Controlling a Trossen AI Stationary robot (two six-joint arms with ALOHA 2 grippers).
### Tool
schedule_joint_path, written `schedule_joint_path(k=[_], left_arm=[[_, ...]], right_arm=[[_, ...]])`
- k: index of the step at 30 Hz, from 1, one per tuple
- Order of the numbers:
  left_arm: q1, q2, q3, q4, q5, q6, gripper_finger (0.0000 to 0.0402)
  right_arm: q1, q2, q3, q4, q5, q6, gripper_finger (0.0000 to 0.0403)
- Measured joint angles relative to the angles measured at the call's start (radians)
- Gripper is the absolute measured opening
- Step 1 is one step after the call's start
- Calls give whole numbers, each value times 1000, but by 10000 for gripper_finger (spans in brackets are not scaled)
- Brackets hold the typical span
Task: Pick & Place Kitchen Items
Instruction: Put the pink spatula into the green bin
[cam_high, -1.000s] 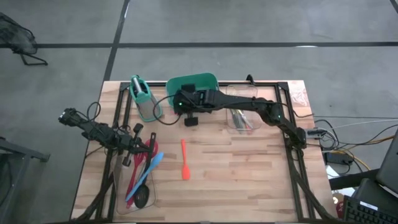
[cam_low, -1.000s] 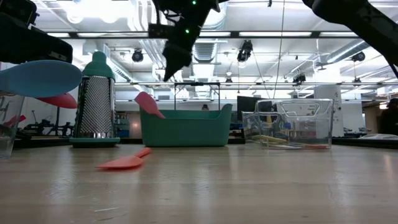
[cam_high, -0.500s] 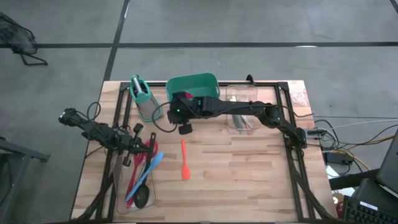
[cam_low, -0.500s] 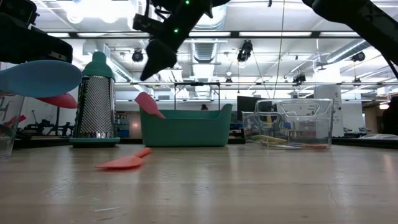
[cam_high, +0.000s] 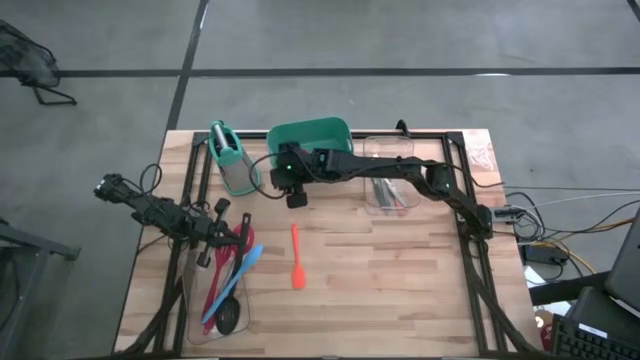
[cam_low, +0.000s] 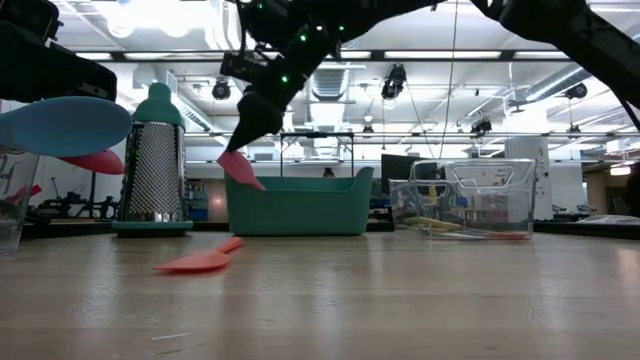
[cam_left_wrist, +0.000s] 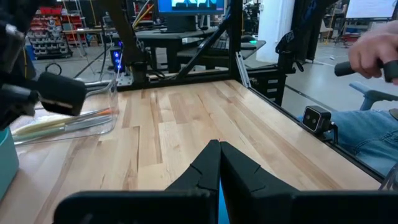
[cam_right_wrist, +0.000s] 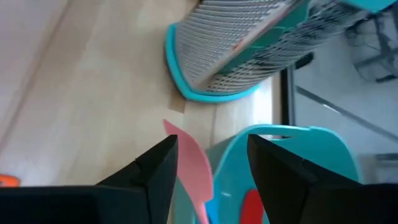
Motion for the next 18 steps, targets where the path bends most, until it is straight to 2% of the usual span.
schedule_joint_path(k=[8,12,15,18], left_arm=[[0,0,0,0,0,0,10],[0,0,0,0,0,0,10],[0,0,0,0,0,0,10],[0,0,0,0,0,0,10]], right_arm=[[-11,2,-42,23,-25,15,142],[-9,2,-42,31,-25,14,90],[-9,2,-36,30,-26,17,32],[-9,2,-34,29,-25,14,15]])
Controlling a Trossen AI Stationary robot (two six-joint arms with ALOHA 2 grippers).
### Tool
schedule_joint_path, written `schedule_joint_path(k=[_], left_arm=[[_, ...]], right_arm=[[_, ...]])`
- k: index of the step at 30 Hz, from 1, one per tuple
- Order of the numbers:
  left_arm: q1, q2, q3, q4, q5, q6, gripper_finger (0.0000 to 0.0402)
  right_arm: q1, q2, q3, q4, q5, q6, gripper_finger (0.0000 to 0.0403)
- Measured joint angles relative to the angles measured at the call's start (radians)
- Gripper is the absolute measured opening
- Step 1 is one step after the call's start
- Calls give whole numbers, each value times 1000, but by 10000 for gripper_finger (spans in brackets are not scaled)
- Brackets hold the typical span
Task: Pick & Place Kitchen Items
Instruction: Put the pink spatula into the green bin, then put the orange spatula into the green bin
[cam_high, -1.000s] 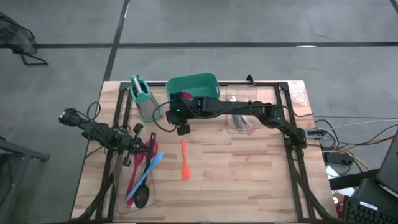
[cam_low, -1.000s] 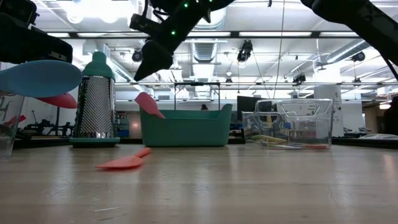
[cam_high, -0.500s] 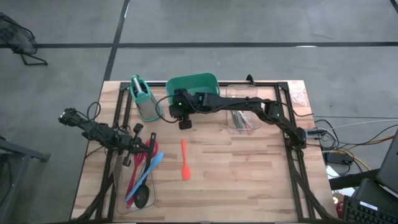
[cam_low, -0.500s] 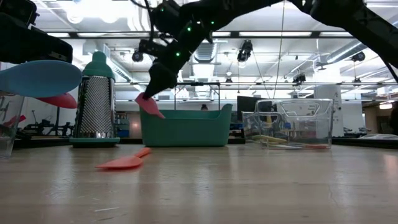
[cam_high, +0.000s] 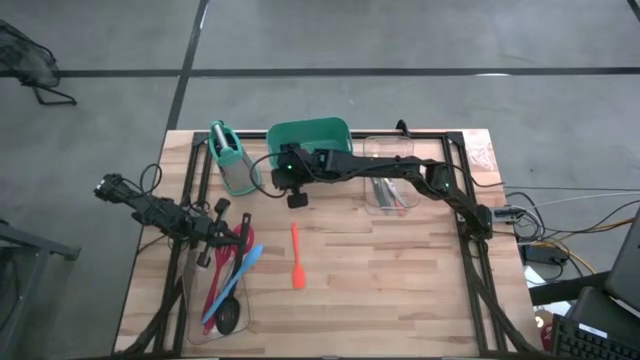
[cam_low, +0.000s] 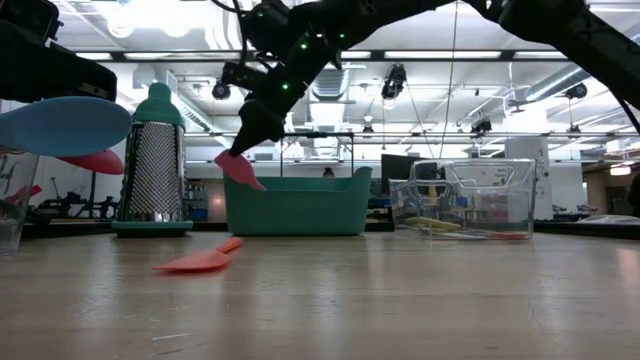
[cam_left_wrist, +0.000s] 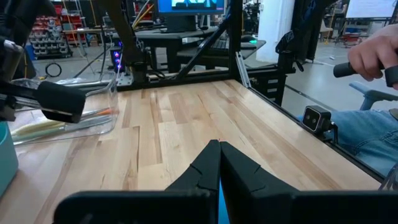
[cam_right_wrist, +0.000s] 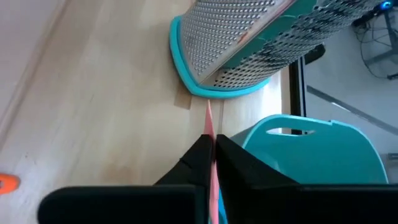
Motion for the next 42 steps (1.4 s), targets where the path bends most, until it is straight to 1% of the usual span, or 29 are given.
schedule_joint_path(k=[2,5,10,13,19,23,28,34,36,37,38,40,42], left_arm=[[0,0,0,0,0,0,10],[0,0,0,0,0,0,10],[0,0,0,0,0,0,10],[0,0,0,0,0,0,10],[0,0,0,0,0,0,10],[0,0,0,0,0,0,10],[0,0,0,0,0,0,10],[0,0,0,0,0,0,10],[0,0,0,0,0,0,10],[0,0,0,0,0,0,10],[0,0,0,0,0,0,10],[0,0,0,0,0,0,10],[0,0,0,0,0,0,10]], right_arm=[[1,0,0,-11,8,-2,11],[3,-10,0,-47,55,-5,10],[2,-51,0,-96,99,-3,9],[2,-68,0,-94,157,13,9],[-23,-72,-3,-85,236,144,9],[-49,-72,-25,-87,247,242,12],[-53,-72,-27,-101,251,292,45],[-52,-73,-25,-132,247,387,116],[-48,-76,-24,-174,229,457,140],[-44,-77,-17,-209,196,513,152],[-39,-77,-6,-244,143,576,162],[-23,-79,13,-311,3,686,178],[9,-81,14,-333,-99,777,190]])
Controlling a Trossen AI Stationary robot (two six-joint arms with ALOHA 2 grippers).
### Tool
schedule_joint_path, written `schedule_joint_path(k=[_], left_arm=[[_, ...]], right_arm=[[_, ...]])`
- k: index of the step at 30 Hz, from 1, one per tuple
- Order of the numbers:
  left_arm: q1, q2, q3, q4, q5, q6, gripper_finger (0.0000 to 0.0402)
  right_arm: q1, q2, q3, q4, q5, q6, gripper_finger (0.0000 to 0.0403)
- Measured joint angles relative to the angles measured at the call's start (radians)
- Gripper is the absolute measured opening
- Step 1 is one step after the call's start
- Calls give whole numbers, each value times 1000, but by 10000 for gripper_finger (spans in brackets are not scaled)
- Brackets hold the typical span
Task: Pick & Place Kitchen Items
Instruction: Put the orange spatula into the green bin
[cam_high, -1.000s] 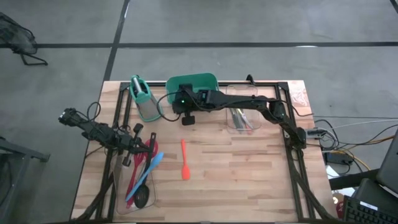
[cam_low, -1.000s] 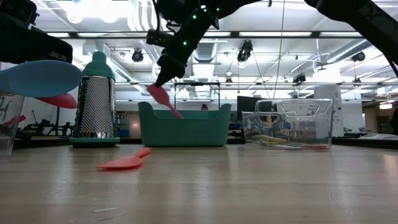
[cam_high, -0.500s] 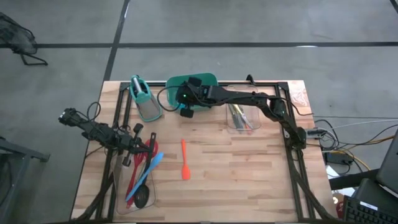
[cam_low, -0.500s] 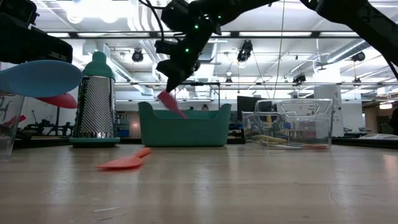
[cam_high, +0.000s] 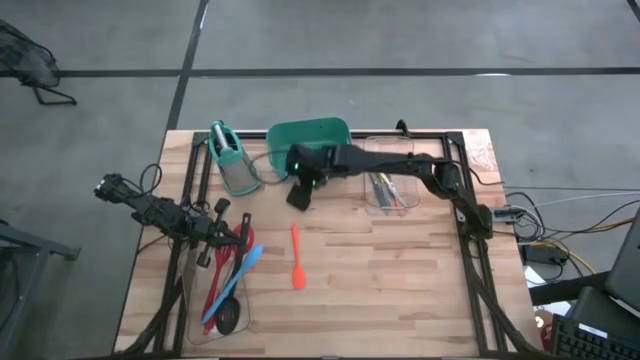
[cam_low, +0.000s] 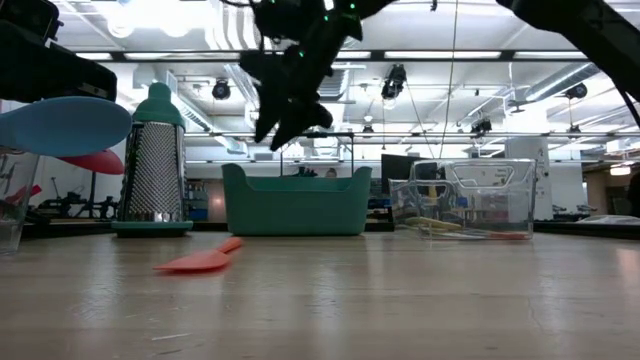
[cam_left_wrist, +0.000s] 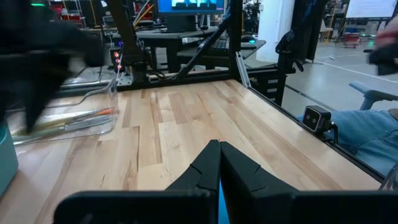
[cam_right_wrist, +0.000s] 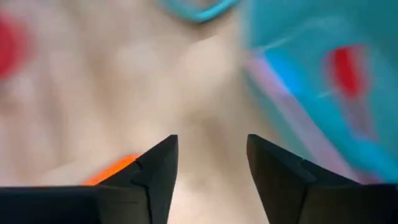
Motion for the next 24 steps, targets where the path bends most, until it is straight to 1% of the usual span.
schedule_joint_path(k=[1,3,7,8,12,16,20,24], left_arm=[[0,0,0,0,0,0,10],[0,0,0,0,0,0,10],[0,0,0,0,0,0,10],[0,0,0,0,0,0,10],[0,0,0,0,0,0,10],[0,0,0,0,0,0,10],[0,2,0,0,0,0,10],[0,2,0,0,0,0,10]], right_arm=[[22,0,-3,0,-29,32,195],[73,3,-15,-6,-55,74,204],[173,10,-26,-24,-58,213,222],[195,10,-29,-23,-48,249,228],[270,29,-37,-13,46,362,262],[334,83,-38,5,123,434,299],[369,123,-33,55,150,441,326],[393,136,-33,45,156,475,335]])
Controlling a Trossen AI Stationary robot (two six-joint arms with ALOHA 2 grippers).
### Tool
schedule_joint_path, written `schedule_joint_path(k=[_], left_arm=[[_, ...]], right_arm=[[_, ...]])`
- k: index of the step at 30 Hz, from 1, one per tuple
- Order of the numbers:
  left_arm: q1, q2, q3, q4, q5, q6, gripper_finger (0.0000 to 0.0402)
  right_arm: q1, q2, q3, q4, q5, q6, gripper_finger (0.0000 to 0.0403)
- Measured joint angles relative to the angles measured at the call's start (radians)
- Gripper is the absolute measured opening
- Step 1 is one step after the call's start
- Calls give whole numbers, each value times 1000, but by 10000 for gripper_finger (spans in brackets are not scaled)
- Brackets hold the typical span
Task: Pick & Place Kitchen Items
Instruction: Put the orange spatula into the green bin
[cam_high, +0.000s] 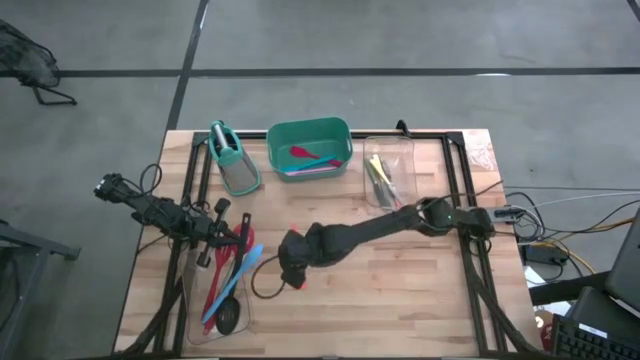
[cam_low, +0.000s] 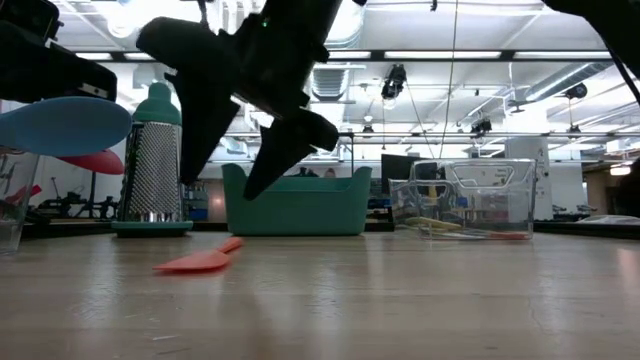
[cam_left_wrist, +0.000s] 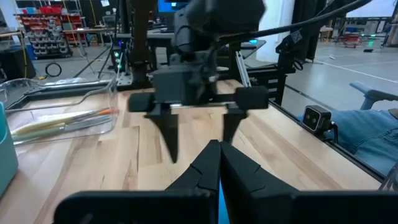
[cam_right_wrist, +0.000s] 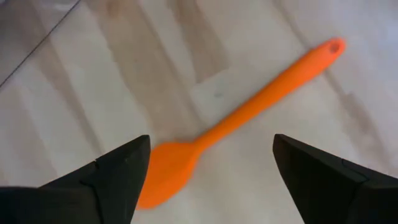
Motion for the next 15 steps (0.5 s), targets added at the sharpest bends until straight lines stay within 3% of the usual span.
schedule_joint_path(k=[9,15], left_arm=[[0,1,0,0,0,0,10],[0,2,0,0,0,0,10]], right_arm=[[49,57,-6,68,56,72,315],[66,92,18,30,79,88,329]])
